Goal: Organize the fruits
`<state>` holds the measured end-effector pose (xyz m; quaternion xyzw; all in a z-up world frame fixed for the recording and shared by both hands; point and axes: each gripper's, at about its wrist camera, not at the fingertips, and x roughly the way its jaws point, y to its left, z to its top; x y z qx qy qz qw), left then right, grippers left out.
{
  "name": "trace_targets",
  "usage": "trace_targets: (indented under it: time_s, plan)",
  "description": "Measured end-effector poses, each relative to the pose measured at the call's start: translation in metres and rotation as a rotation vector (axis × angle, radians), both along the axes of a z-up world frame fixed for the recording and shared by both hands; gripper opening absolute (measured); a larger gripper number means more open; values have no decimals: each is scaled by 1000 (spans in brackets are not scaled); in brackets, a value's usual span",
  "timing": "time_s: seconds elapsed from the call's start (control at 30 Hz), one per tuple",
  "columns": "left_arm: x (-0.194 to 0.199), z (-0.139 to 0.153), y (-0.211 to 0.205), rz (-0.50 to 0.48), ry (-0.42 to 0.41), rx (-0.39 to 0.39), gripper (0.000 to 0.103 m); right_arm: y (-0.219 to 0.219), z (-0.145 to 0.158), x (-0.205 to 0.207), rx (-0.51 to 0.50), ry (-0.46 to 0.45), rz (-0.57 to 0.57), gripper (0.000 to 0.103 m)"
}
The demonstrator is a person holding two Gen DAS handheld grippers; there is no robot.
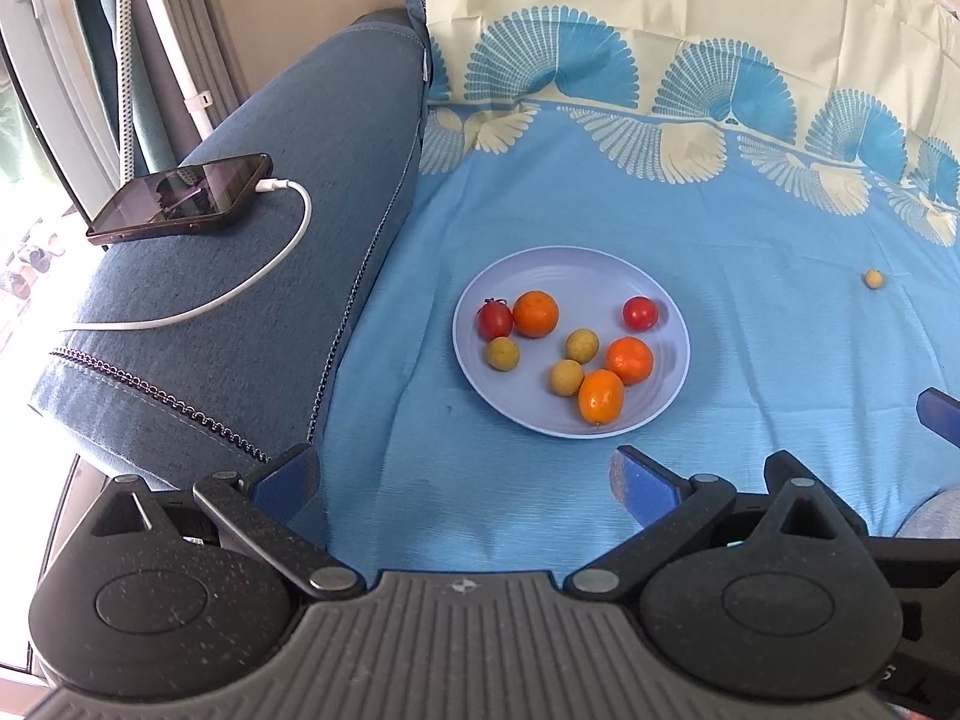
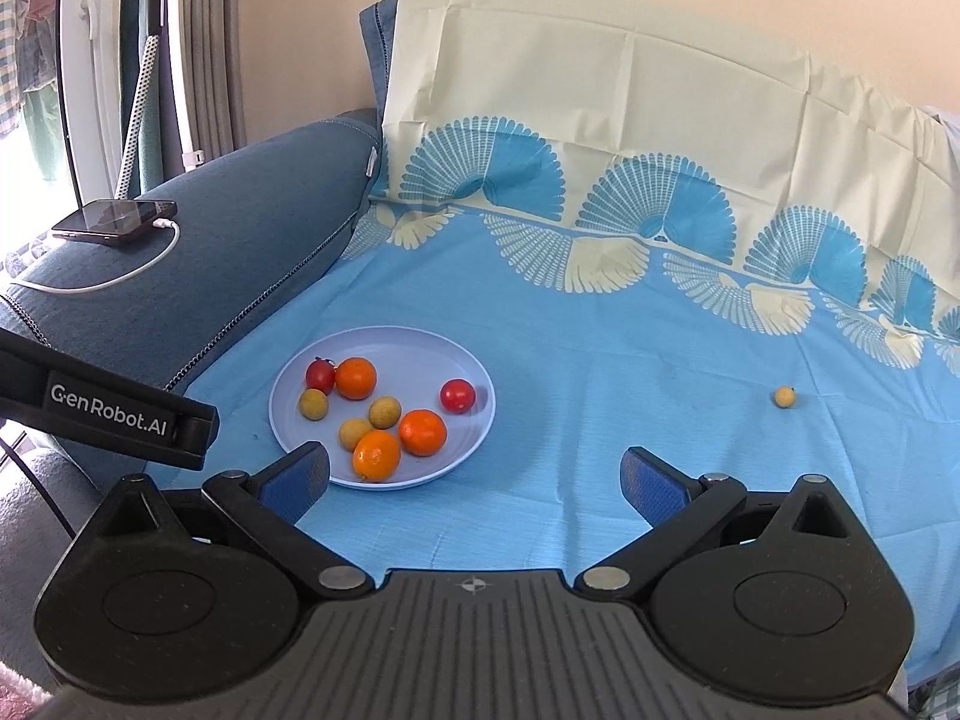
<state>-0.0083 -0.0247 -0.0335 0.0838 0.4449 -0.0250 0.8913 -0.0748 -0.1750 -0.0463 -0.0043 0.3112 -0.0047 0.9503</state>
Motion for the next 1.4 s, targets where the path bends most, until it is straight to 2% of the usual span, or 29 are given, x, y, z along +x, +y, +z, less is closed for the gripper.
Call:
trace_targets:
  time_s: [1.4]
  plan:
    - [8, -8, 2, 24, 35, 25, 103, 2, -7, 8, -8, 25, -6, 102]
